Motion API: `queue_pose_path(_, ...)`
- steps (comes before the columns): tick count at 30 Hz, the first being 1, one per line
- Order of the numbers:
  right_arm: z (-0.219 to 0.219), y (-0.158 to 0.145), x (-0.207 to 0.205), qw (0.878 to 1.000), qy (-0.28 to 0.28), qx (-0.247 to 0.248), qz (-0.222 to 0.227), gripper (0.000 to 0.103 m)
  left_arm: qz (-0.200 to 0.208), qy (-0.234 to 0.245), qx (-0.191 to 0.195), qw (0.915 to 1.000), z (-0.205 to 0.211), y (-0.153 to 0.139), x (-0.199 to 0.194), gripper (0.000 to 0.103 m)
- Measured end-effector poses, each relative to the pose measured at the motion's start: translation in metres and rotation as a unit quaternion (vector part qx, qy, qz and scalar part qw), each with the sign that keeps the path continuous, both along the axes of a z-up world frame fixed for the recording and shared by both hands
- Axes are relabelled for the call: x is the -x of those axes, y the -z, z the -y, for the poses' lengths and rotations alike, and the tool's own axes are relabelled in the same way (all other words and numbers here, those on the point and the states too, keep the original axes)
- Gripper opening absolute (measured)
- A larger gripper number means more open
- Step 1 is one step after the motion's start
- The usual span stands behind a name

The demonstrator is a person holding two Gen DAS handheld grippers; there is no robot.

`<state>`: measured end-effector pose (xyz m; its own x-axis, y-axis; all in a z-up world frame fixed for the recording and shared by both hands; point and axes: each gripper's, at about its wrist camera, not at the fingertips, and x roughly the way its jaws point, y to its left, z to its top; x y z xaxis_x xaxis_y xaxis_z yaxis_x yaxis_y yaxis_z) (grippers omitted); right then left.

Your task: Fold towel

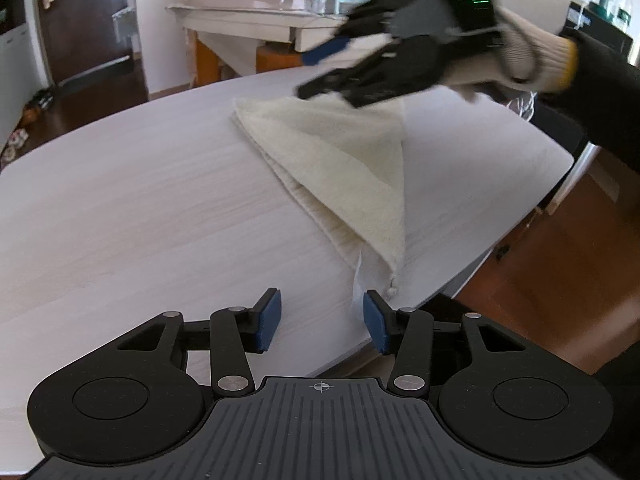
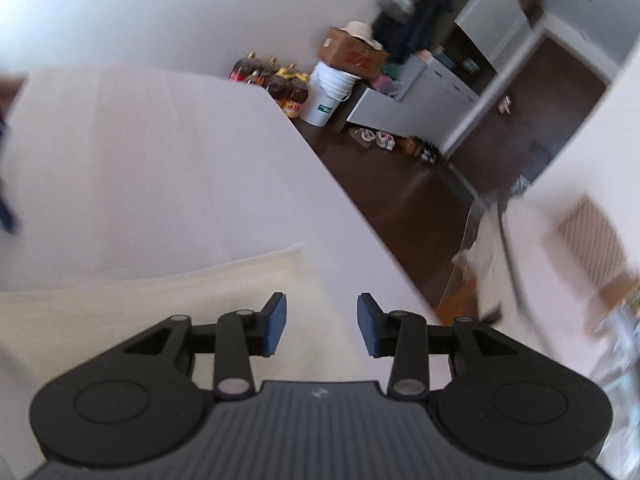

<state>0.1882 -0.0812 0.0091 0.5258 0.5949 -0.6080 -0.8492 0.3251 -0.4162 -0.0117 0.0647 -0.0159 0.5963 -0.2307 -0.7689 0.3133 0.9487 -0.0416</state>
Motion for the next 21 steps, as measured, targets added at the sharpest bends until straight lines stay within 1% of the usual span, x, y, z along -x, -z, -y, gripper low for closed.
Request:
queue_pose_path(1,0.006,-0.002,0.009,1.000,0.009,-0.009,-0.009,0.042,0.003,0.000,-0.006,1.0000,0.000,-0.001,0.000,0.050)
queue_pose_path(3,0.018,-0.003,0.022,0.999,0.031,-0.021,-0.015,0.042,0.006,-0.004,0.003,1.0000,-0.003,-0.004,-0.002,0.050)
queue_pose_path(5,0.032,0.000,0.033,0.998,0.061,-0.029,-0.010,0.042,0.021,-0.008,0.011,0.9997,-0.004,-0.011,-0.006,0.051)
queue_pose_path(8,0.052,0.005,0.034,0.992,0.123,-0.038,0.003,0.042,0.043,-0.005,0.002,0.9990,0.001,-0.020,-0.011,0.052)
queue_pose_path(11,0.073,0.006,0.020,0.982,0.185,-0.049,0.003,0.042,0.054,0.020,0.006,0.9983,0.011,-0.026,-0.019,0.053)
queue_pose_path(13,0.086,0.006,0.002,0.974,0.223,-0.050,0.002,0.042,0.050,0.039,-0.008,0.9980,0.021,-0.019,-0.027,0.053)
queue_pose_path(14,0.091,0.006,-0.006,0.970,0.236,-0.050,0.003,0.042,0.048,0.041,-0.013,0.9979,0.024,-0.016,-0.029,0.053)
queue_pose_path(16,0.100,0.005,-0.028,0.964,0.259,-0.062,0.002,0.042,0.042,0.042,-0.026,0.9979,0.028,-0.009,-0.032,0.053)
queue_pose_path(18,0.105,0.008,-0.046,0.960,0.272,-0.061,0.003,0.042,0.033,0.036,-0.036,0.9982,0.030,-0.001,-0.035,0.053)
queue_pose_path(20,0.109,0.015,-0.050,0.959,0.277,-0.057,0.008,0.042,0.023,0.030,-0.026,0.9989,0.026,0.001,-0.036,0.053)
queue_pose_path(21,0.107,0.019,-0.058,0.959,0.278,-0.052,0.004,0.042,0.021,0.029,-0.026,0.9990,0.025,0.001,-0.035,0.053)
